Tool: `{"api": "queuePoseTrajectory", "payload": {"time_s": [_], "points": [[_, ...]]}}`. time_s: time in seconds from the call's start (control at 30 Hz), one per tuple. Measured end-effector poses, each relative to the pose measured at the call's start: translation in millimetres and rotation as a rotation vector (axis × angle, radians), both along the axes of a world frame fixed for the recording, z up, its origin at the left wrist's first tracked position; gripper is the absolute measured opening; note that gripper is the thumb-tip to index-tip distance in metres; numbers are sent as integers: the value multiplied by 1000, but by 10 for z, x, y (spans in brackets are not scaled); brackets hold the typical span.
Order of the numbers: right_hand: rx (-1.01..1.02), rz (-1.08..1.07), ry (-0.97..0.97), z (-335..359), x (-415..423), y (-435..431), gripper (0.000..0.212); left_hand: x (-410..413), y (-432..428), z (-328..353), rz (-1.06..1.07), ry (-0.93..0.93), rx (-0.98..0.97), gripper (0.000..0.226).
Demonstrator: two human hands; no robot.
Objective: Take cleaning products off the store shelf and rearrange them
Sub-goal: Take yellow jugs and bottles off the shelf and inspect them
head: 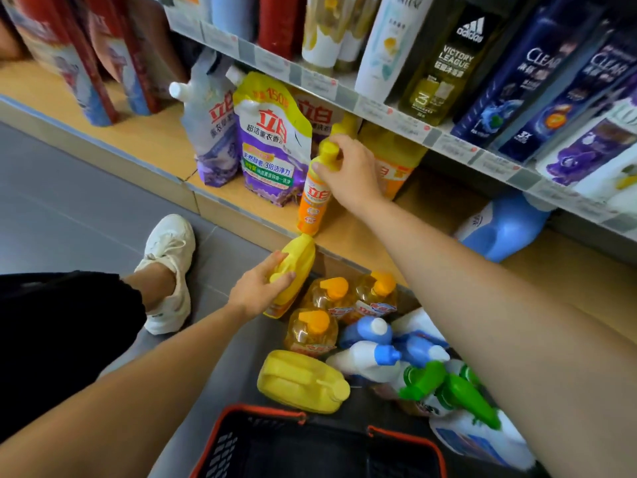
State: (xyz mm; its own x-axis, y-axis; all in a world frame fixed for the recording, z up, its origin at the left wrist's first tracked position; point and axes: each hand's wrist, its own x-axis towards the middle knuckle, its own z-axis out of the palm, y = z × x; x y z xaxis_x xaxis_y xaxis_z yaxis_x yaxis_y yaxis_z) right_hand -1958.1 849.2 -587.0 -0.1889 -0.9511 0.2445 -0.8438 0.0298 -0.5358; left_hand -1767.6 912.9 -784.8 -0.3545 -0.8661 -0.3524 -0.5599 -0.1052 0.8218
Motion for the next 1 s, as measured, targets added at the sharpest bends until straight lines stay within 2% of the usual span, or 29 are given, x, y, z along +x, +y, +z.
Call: {"api": "queuePoseTrajectory", "payload": {"time_s": [0.1, 0.2, 0.33, 0.47, 0.6, 0.7, 0.77, 0.87, 1.0], "points": [[-5, 4, 32, 27, -17, -26, 26, -29, -3, 39, -50, -123, -70, 62], [-4, 8, 23, 74, -105, 142, 26, -106, 8, 223, -67, -268, -276, 65], [-104, 15, -78, 206, -272, 602, 26, -261, 13, 654, 27, -165, -566, 85], [-193, -16, -210, 504, -528, 1087, 21, -502, 57, 1237, -98, 26, -652, 102], [-197, -54, -377, 787, -783, 1572, 17, -710, 207, 1792, -301, 50, -671, 93], [-190, -71, -577, 933, -927, 1940, 12, -793, 426, 2139, -409, 7, -707, 83], [-210, -97, -684, 993, -994, 2174, 11, -821, 617, 2327, -459, 45, -637, 79], [-200, -123, -835, 972, -1035, 2499, 12, -846, 929, 2480, -511, 169, -412, 72], [-109, -128, -1069, 769, -1013, 2863, 16, -893, 1308, 2448, -425, 297, -91, 59]]}}
